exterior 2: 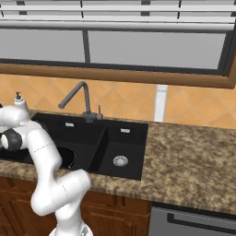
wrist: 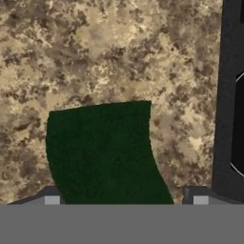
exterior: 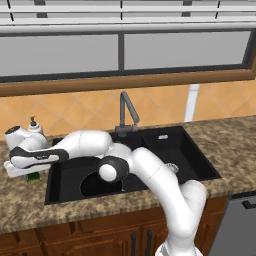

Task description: Pick the pan and sponge and place them into the sink. Then turn on the water.

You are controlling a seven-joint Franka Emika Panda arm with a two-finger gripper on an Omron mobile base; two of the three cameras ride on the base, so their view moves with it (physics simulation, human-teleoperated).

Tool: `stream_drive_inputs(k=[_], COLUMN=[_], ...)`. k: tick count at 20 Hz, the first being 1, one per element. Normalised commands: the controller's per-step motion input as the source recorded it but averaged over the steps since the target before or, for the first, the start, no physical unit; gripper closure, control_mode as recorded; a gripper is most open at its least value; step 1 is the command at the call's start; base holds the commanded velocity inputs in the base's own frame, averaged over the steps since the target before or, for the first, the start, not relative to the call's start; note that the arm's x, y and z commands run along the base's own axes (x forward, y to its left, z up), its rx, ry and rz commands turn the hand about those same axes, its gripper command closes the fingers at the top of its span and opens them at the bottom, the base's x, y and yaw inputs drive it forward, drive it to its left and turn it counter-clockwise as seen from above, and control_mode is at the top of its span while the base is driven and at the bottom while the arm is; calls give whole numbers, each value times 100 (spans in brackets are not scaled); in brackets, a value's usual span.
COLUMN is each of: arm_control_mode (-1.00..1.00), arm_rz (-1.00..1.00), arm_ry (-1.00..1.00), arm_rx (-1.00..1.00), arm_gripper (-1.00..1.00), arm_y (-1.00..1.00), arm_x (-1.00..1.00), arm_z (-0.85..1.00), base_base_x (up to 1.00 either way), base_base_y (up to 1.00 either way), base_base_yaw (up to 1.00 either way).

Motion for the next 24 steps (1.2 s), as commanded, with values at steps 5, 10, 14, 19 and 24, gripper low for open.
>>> stream_drive_inputs(k=[5, 10, 14, 19, 24], arm_control_mode=[-100, -100, -100, -100, -100], arm_rz=[0, 0, 0, 0, -3], arm_ry=[0, 0, 0, -2, -7], arm_rx=[0, 7, 10, 6, 2], arm_gripper=[100, 100, 100, 100, 100], arm_y=[9, 5, -2, -9, -36], arm_x=[0, 1, 0, -20, -38], arm_z=[-62, -94, -88, -28, 43], base_base_x=[0, 0, 0, 0, 0], base_base_y=[0, 0, 0, 0, 0], base_base_yaw=[0, 0, 0, 0, 0])
